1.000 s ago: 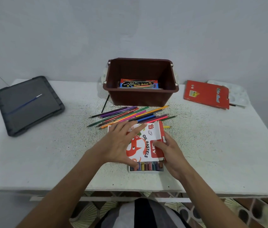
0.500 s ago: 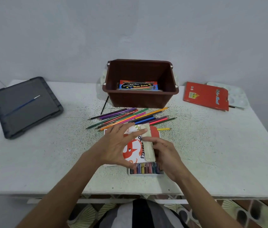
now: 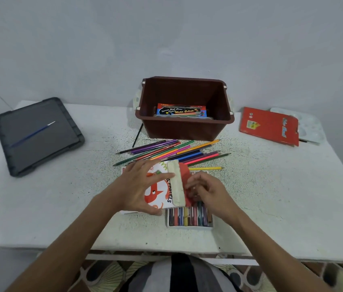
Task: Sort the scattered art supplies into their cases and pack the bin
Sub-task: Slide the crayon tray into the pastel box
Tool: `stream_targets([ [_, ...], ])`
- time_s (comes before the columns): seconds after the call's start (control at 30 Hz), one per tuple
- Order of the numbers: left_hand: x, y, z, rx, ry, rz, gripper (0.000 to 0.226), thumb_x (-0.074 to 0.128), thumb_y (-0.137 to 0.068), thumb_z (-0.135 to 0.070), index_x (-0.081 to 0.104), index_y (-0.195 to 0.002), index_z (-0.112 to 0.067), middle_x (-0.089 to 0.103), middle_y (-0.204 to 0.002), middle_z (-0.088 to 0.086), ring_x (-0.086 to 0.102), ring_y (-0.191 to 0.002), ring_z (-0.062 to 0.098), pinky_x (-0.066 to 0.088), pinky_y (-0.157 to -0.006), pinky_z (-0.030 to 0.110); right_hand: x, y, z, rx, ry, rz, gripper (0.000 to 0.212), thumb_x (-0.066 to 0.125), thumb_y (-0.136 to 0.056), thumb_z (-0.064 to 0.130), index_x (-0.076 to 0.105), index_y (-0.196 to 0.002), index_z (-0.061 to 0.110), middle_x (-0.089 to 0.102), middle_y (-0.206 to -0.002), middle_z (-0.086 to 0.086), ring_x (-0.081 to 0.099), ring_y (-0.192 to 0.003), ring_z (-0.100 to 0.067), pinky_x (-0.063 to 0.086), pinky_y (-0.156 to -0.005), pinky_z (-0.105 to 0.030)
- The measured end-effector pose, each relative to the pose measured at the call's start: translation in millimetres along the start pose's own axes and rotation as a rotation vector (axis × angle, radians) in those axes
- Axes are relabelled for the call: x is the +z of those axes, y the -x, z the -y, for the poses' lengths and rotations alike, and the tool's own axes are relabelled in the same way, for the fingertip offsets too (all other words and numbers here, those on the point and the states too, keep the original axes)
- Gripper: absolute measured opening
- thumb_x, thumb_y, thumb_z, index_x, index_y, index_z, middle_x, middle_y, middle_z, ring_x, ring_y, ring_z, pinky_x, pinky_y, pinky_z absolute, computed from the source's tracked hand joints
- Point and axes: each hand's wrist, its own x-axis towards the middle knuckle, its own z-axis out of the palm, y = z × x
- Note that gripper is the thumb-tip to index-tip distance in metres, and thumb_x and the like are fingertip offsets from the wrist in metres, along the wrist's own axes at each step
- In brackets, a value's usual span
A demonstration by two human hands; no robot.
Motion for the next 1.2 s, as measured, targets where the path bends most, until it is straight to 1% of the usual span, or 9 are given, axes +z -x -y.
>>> stream_targets([
  [0.1, 3, 12, 15, -0.037, -0.02, 0.019, 0.097, 0.048, -0.066, -0.092, -0.008, -0.14, -0.066, 0.006, -0.162, -0.001, 0.009, -0.146, 0.026, 0.013, -0.117, 0.053, -12, -7, 4, -0.13, 0.488, 0.139, 0.025, 0.043, -0.097, -0.004, 0.064, -0.102, 0.01, 0.066, -0.096, 0.006, 0.063, -0.077, 0.0, 0.048, -0.068, -0.016],
  [0.2, 5, 24, 28, -0.076, -0.012, 0.024, 0.097, 0.047, -0.065, -0.094, -0.011, -0.138, -0.068, 0.006, -0.162, -0.002, 0.011, -0.147, 0.027, 0.014, -0.117, 0.054, -24, -20, 4, -0.433, 1.075, 0.302, 0.039, 0.058, -0.09, 0.004, 0.059, -0.127, 0.016, 0.065, -0.121, -0.003, 0.06, -0.103, -0.018, 0.05, -0.087, -0.036],
  [0.3, 6, 33, 36, -0.099, 0.006, 0.024, 0.097, 0.048, -0.063, -0.093, -0.008, -0.138, -0.068, 0.006, -0.163, -0.002, 0.011, -0.147, 0.027, 0.014, -0.117, 0.054, -35, -34, 8, -0.564, 1.546, 0.527, 0.078, 0.064, -0.092, 0.024, 0.017, -0.154, 0.032, 0.023, -0.161, -0.007, 0.034, -0.14, -0.033, 0.039, -0.109, -0.048],
  [0.4, 6, 39, 41, -0.102, 0.002, -0.003, 0.098, 0.05, -0.064, -0.092, 0.0, -0.144, -0.063, 0.01, -0.162, 0.0, 0.015, -0.146, 0.028, 0.017, -0.116, 0.053, -39, -47, 21, -0.63, 1.797, 0.72, 0.099, 0.061, -0.095, 0.032, -0.021, -0.15, 0.041, -0.019, -0.161, -0.004, -0.002, -0.149, -0.039, 0.02, -0.119, -0.055],
  [0.53, 9, 44, 46, -0.111, -0.016, -0.017, 0.1, 0.055, -0.066, -0.085, 0.011, -0.15, -0.052, 0.01, -0.163, 0.002, 0.012, -0.148, 0.028, 0.007, -0.115, 0.046, -28, -56, 27, -0.727, 1.94, 0.833, 0.11, 0.063, -0.092, 0.039, -0.034, -0.143, 0.042, -0.03, -0.158, -0.004, -0.024, -0.142, -0.038, -0.002, -0.114, -0.058],
  [0.67, 11, 47, 49, -0.118, -0.025, -0.012, 0.099, 0.057, -0.067, -0.082, 0.013, -0.15, -0.05, 0.009, -0.163, 0.003, 0.009, -0.149, 0.028, 0.0, -0.113, 0.043, -15, -60, 22, -0.842, 2.015, 0.859, 0.117, 0.068, -0.09, 0.024, -0.035, -0.143, 0.042, -0.03, -0.157, -0.003, -0.03, -0.137, -0.036, -0.006, -0.112, -0.06],
  [0.9, 13, 45, 51, -0.124, -0.011, -0.002, 0.099, 0.055, -0.065, -0.085, 0.015, -0.149, -0.051, 0.015, -0.162, 0.004, 0.017, -0.147, 0.029, 0.009, -0.116, 0.047, -7, -56, 19, -0.824, 2.065, 0.9, 0.126, 0.075, -0.084, 0.027, -0.036, -0.143, 0.04, -0.026, -0.16, -0.007, -0.015, -0.147, -0.041, 0.003, -0.118, -0.062],
  [1.1, 14, 40, 49, -0.109, -0.01, 0.006, 0.1, 0.053, -0.065, -0.086, 0.014, -0.149, -0.051, 0.013, -0.162, 0.003, 0.016, -0.148, 0.029, 0.012, -0.117, 0.051, -22, -49, 11, -0.786, 1.985, 0.882, 0.127, 0.077, -0.081, 0.041, -0.033, -0.145, 0.039, -0.021, -0.161, -0.008, -0.011, -0.148, -0.041, 0.0, -0.118, -0.062],
  [1.2, 15, 37, 46, -0.082, -0.01, 0.004, 0.099, 0.053, -0.065, -0.087, 0.014, -0.149, -0.051, 0.013, -0.162, 0.003, 0.014, -0.148, 0.028, 0.007, -0.116, 0.045, -37, -44, 9, -0.713, 1.934, 0.871, 0.123, 0.075, -0.081, 0.047, -0.028, -0.147, 0.039, -0.018, -0.162, -0.01, -0.009, -0.148, -0.041, 0.0, -0.119, -0.06],
])
